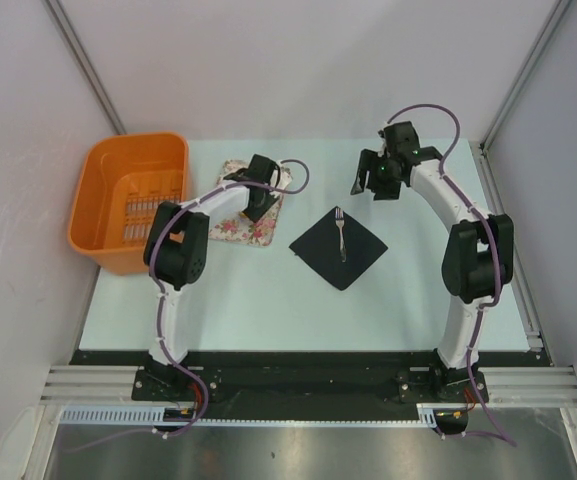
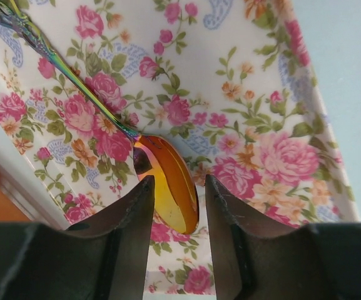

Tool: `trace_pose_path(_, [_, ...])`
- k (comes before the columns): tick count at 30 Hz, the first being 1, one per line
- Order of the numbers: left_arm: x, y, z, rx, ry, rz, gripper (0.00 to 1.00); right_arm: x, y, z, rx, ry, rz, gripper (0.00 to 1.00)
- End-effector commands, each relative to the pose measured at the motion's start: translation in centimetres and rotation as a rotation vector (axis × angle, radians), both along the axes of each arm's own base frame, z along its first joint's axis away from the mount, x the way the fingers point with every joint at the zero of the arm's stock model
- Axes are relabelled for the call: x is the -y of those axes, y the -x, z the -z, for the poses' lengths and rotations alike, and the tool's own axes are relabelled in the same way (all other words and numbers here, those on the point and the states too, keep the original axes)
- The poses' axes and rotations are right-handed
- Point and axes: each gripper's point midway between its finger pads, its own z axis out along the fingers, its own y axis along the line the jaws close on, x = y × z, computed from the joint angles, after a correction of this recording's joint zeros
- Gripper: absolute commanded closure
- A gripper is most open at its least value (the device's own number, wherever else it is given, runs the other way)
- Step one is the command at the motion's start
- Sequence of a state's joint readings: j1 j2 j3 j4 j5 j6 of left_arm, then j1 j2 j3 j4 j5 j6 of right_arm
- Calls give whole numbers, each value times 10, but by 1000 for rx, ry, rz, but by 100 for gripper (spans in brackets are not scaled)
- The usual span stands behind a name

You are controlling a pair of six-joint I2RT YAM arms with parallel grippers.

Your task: Place the utensils on the paper napkin and roll it up

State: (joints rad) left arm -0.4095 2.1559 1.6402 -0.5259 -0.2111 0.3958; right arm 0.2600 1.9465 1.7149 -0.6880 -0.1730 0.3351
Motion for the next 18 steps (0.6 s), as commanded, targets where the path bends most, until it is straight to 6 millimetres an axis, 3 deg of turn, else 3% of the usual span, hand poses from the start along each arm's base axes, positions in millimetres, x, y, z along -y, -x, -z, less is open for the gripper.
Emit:
trace_pose_path(1, [-6, -18, -10, 59, -82, 35, 57, 21, -9, -32, 64, -27, 22, 29])
trace_pose_path(7, [-9, -19, -10, 92, -170, 84, 71, 31, -10, -35, 63, -48, 13, 29])
trace_pose_path(11, [-10, -14, -19, 129, -260, 151, 99, 31, -8, -44, 85, -66, -53, 28])
trace_pose_path(18, [-21, -17, -65, 205, -362, 212, 100, 37, -4, -80, 188, -60, -171, 28])
